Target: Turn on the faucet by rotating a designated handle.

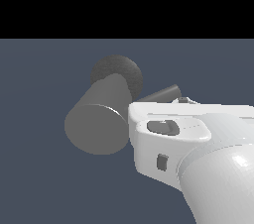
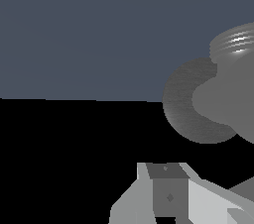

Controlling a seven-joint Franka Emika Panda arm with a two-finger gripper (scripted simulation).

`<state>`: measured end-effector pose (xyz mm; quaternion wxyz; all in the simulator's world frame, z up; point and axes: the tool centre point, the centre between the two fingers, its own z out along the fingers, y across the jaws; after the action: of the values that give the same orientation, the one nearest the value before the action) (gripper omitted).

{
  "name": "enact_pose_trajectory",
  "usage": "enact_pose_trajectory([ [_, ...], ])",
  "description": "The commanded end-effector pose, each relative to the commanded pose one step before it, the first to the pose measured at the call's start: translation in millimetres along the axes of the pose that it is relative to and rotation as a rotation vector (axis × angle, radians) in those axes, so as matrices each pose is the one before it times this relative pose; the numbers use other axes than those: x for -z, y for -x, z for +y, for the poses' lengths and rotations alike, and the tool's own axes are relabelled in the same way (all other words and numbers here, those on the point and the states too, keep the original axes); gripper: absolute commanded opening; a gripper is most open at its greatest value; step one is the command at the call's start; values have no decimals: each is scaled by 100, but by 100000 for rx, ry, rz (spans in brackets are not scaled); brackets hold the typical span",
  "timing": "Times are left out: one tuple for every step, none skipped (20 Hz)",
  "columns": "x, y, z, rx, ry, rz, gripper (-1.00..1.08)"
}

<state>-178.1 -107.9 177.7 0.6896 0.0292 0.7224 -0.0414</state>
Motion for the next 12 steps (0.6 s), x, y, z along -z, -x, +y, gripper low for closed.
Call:
enact_pose_trajectory([
  [126,2423,2206,-746,3620,-4517,-100],
  [2,-2683,-2401,873,-4039,5016,-100],
  [16,326,277,-36,173,-207,-100],
  [16,325,276,-36,172,-207,-100],
  [16,324,275,-36,172,-207,-100],
  [16,323,274,-36,172,-207,-100],
  [15,319,270,-35,166,-201,-100],
  [16,321,271,-36,172,-208,-100],
  [15,317,268,-35,166,-201,-100],
  [15,315,267,-35,166,-201,-100],
  [15,314,265,-35,165,-201,-100],
  [15,312,264,-35,165,-201,-100],
])
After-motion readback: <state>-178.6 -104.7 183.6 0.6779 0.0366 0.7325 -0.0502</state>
